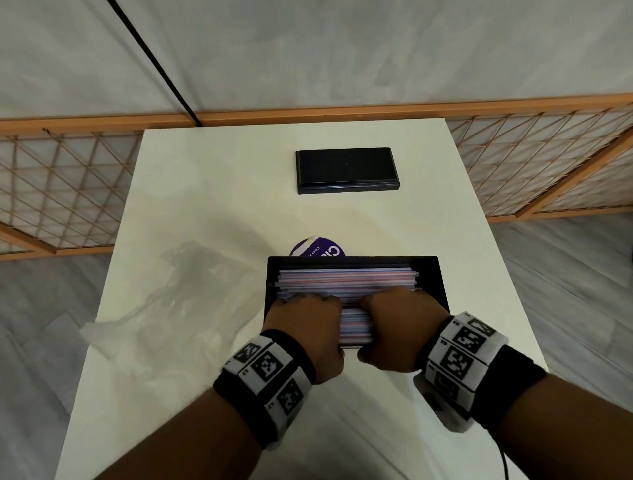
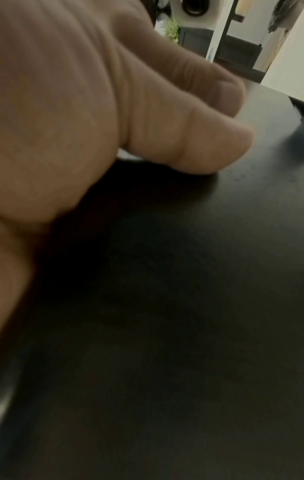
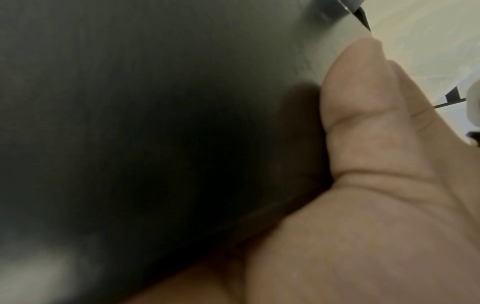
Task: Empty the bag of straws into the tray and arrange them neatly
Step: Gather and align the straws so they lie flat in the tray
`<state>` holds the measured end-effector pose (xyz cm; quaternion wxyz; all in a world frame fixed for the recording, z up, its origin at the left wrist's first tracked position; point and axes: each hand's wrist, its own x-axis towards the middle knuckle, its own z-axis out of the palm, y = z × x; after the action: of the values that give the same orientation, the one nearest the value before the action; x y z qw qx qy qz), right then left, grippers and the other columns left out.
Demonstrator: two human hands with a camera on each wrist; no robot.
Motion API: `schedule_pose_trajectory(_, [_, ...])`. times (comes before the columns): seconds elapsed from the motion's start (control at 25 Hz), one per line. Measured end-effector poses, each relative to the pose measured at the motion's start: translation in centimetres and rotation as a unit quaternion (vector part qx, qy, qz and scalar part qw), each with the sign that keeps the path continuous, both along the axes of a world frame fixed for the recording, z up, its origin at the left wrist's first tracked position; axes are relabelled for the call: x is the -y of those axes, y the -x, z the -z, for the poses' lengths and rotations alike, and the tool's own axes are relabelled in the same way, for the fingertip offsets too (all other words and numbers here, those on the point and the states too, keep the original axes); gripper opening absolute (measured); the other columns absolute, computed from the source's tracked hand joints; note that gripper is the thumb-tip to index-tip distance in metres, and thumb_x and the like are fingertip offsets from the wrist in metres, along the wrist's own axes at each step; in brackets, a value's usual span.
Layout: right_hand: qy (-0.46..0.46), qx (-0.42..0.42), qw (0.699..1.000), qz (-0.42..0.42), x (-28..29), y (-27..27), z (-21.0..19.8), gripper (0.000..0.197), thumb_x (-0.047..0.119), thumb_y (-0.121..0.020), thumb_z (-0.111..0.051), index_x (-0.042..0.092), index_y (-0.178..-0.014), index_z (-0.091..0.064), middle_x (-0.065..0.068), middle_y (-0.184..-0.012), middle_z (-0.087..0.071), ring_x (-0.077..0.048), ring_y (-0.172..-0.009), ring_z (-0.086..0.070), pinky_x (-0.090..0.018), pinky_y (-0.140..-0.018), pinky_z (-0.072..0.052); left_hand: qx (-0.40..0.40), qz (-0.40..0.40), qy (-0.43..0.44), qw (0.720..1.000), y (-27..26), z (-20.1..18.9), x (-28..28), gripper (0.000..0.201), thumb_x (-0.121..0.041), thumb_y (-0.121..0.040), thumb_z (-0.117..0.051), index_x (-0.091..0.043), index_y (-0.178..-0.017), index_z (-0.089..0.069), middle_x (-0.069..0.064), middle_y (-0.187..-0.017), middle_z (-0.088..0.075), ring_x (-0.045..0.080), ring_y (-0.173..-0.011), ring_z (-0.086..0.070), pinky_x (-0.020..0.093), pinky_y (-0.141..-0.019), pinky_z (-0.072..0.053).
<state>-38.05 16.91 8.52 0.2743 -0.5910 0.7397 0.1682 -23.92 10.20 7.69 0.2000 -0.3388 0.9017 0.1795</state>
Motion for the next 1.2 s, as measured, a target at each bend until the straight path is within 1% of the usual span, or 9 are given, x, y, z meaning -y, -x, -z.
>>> schedule_pose_trajectory(0.12, [0.008, -0.004, 1.000, -0.006, 0.1, 0.0, 0.0, 0.043, 0.052, -0.064, -0.064, 0.029, -0.101, -0.064, 0.008, -0.094, -0.067, -0.019, -0.087, -0.066, -0.033, -0.080, -0.055, -0.007, 0.017, 0.011, 1.000, 0.1, -0.6, -0.1, 0.056, -0.044, -0.085, -0.068, -0.025, -0.131, -0.044, -0.004, -0.131, -0.057, 0.023, -0.122, -0.056, 0.043, -0.108, -0.043])
schedule_pose_trajectory(0.28, [0.021, -0.012, 0.999, -0.022, 0.0, -0.2, -0.2, 0.052, 0.056, -0.064, -0.066, 0.031, -0.109, -0.062, 0.007, -0.109, -0.060, -0.021, -0.102, -0.060, -0.037, -0.091, -0.050, 0.000, 0.028, 0.004, 1.000, 0.0, -0.3, -0.6, 0.059, -0.042, -0.087, -0.067, -0.026, -0.137, -0.041, -0.004, -0.136, -0.056, 0.024, -0.126, -0.054, 0.043, -0.110, -0.041])
schedule_pose_trajectory(0.44, [0.016, 0.002, 1.000, -0.010, -0.2, -0.2, -0.4, 0.049, 0.054, -0.066, -0.065, 0.031, -0.110, -0.059, 0.009, -0.101, -0.068, -0.019, -0.095, -0.066, -0.034, -0.088, -0.053, 0.011, 0.022, -0.003, 1.000, 0.0, 0.2, -0.3, 0.057, -0.046, -0.086, -0.065, -0.026, -0.137, -0.046, -0.003, -0.136, -0.055, 0.025, -0.126, -0.054, 0.041, -0.111, -0.041])
schedule_pose_trajectory(0.56, [0.009, 0.002, 1.000, -0.004, -0.3, -0.3, -0.2, 0.042, 0.053, -0.067, -0.064, 0.030, -0.102, -0.063, 0.009, -0.092, -0.068, -0.018, -0.086, -0.066, -0.031, -0.082, -0.054, 0.017, 0.017, -0.010, 1.000, 0.2, 0.1, 0.0, 0.052, -0.045, -0.085, -0.067, -0.026, -0.131, -0.054, 0.001, -0.137, -0.048, 0.026, -0.128, -0.050, 0.043, -0.110, -0.043])
schedule_pose_trajectory(0.72, [0.018, 0.010, 1.000, 0.005, -0.3, -0.1, 0.1, 0.041, 0.053, -0.067, -0.066, 0.029, -0.099, -0.065, 0.009, -0.097, -0.062, -0.018, -0.090, -0.064, -0.029, -0.079, -0.053, 0.018, 0.006, -0.016, 1.000, 0.2, 0.1, 0.0, 0.047, -0.044, -0.086, -0.067, -0.026, -0.128, -0.056, -0.001, -0.130, -0.056, 0.024, -0.123, -0.055, 0.041, -0.107, -0.047])
schedule_pose_trajectory(0.84, [0.022, 0.020, 0.999, 0.012, -0.4, -0.1, 0.3, 0.046, 0.051, -0.065, -0.065, 0.032, -0.107, -0.063, 0.009, -0.094, -0.069, -0.017, -0.087, -0.067, -0.029, -0.079, -0.055, 0.000, 0.004, -0.009, 1.000, 0.1, 0.0, -0.1, 0.048, -0.043, -0.086, -0.066, -0.025, -0.128, -0.053, -0.004, -0.128, -0.061, 0.022, -0.119, -0.060, 0.040, -0.105, -0.048])
schedule_pose_trajectory(0.92, [0.035, 0.026, 0.999, 0.012, -0.6, -0.2, 0.3, 0.049, 0.049, -0.065, -0.065, 0.033, -0.111, -0.060, 0.010, -0.099, -0.069, -0.018, -0.089, -0.067, -0.029, -0.079, -0.054, -0.007, 0.013, 0.003, 1.000, -0.1, -0.2, -0.3, 0.049, -0.043, -0.086, -0.066, -0.024, -0.129, -0.051, -0.002, -0.129, -0.058, 0.024, -0.120, -0.058, 0.041, -0.105, -0.048])
schedule_pose_trajectory(1.08, [0.029, 0.014, 0.999, -0.001, -0.6, -0.2, 0.2, 0.046, 0.055, -0.066, -0.063, 0.028, -0.104, -0.064, 0.005, -0.106, -0.058, -0.021, -0.096, -0.061, -0.032, -0.085, -0.052, -0.006, 0.022, 0.006, 1.000, -0.4, 0.1, -0.5, 0.047, -0.044, -0.086, -0.065, -0.025, -0.128, -0.053, -0.002, -0.131, -0.054, 0.023, -0.121, -0.055, 0.041, -0.105, -0.047])
schedule_pose_trajectory(1.2, [0.030, 0.017, 0.999, 0.008, -0.5, -0.2, 0.0, 0.042, 0.052, -0.067, -0.065, 0.028, -0.102, -0.061, 0.008, -0.101, -0.064, -0.019, -0.094, -0.064, -0.032, -0.084, -0.053, -0.008, 0.015, -0.002, 1.000, -0.3, 0.4, -0.5, 0.045, -0.041, -0.087, -0.065, -0.026, -0.128, -0.053, -0.005, -0.127, -0.061, 0.022, -0.118, -0.061, 0.038, -0.103, -0.049])
